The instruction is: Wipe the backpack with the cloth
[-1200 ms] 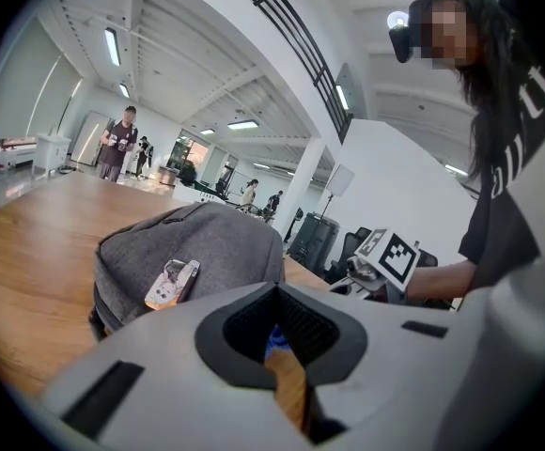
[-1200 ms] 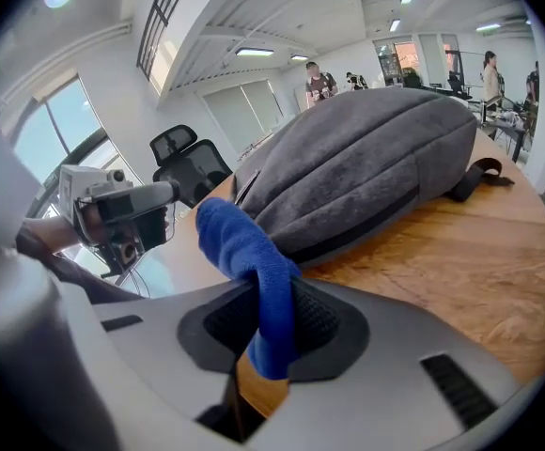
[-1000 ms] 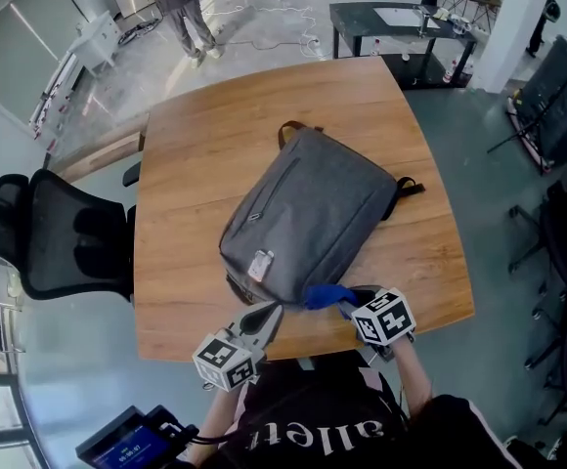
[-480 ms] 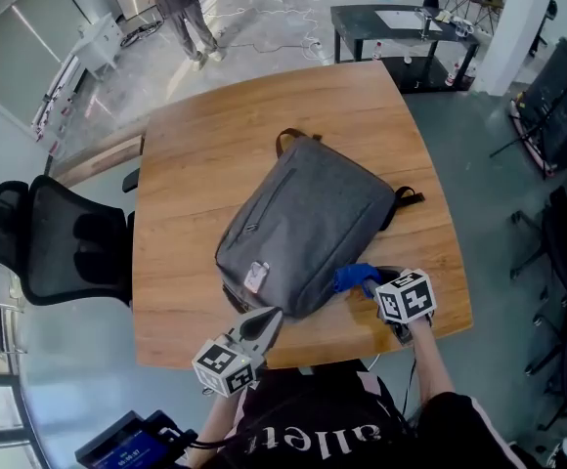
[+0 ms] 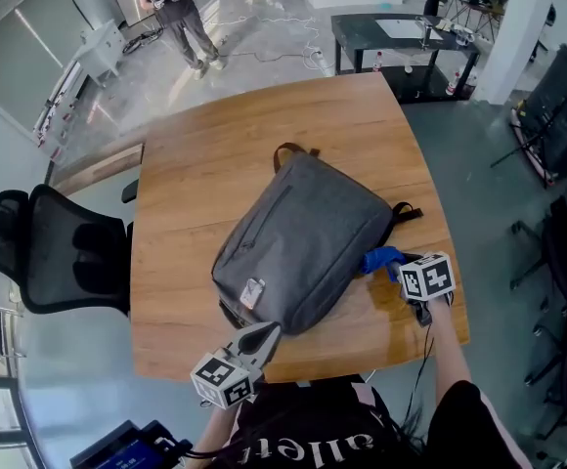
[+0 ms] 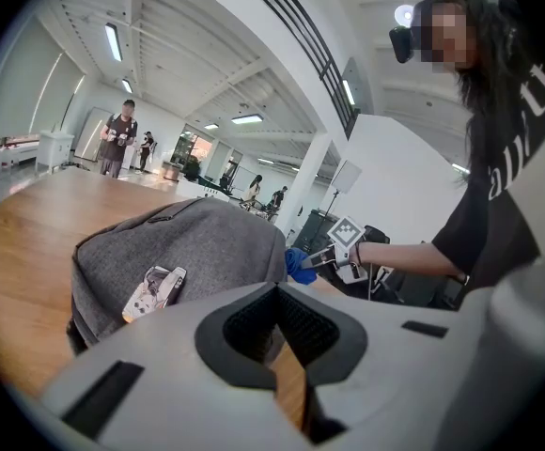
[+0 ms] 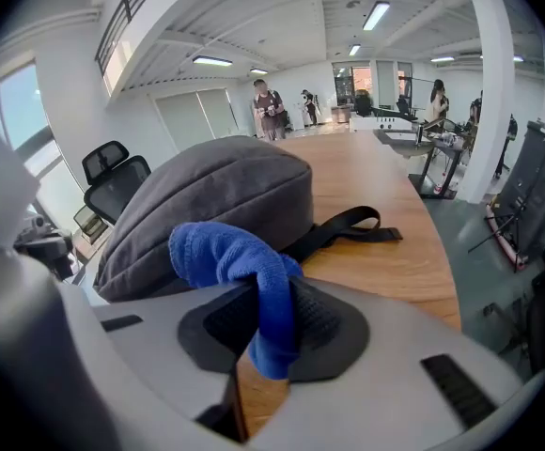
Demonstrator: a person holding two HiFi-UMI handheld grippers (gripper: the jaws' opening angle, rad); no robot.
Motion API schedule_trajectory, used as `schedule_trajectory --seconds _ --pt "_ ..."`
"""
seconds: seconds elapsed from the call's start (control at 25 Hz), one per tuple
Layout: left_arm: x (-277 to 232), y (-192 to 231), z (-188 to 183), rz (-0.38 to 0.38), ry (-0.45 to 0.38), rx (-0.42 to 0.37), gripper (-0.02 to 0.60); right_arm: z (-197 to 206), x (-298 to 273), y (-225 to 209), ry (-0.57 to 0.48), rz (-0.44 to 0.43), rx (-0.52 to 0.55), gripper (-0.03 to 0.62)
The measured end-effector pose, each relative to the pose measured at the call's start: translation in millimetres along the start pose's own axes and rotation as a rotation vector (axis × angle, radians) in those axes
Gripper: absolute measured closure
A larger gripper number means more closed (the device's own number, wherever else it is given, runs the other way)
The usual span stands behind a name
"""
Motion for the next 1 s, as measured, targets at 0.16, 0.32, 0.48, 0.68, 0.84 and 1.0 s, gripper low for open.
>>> schedule_trajectory --seconds 0.16,0.32,0.48,0.68,0.84,1.0 --pt "-5.6 -1.2 -6.0 0.006 0.001 -0.005 0.583 -9.3 -0.8 -26.5 0.002 0.027 -0.02 0.516" --pt "-16.7 1.0 -16.3 0.014 -0.015 -0.014 0.583 -20.9 -3.0 -43.7 -0.007 0.04 -0.03 0.516" --pt "-30.7 3.4 -26.6 0.038 -0.024 -0.031 0.583 -29.8 -7.4 -53.8 -0.01 0.043 -0.029 0.516" --pt "-37.4 0.7 -27.8 0.06 -0.019 -0.025 0.583 -27.3 -6.8 -69.9 -0.006 0.068 -0.038 0.516" --pt "-34.1 3.0 -22.0 0.053 -0.006 -0.025 0.583 -25.2 -5.5 -89.3 0.004 0.107 -0.046 0.516" --pt "-24.0 6.2 -19.9 0.028 -0.012 -0.016 0.583 -31.4 -4.4 -101.0 0.013 0.129 -0.038 0.516"
Point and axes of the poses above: the fingertips, and each gripper's own axes: x backward along the fingers, y to its left, z out of its underside, the point moved 8 cm from there along x, backward along the fingers, and after that the axes turned 1 degree about z, right-handed, at the moved point
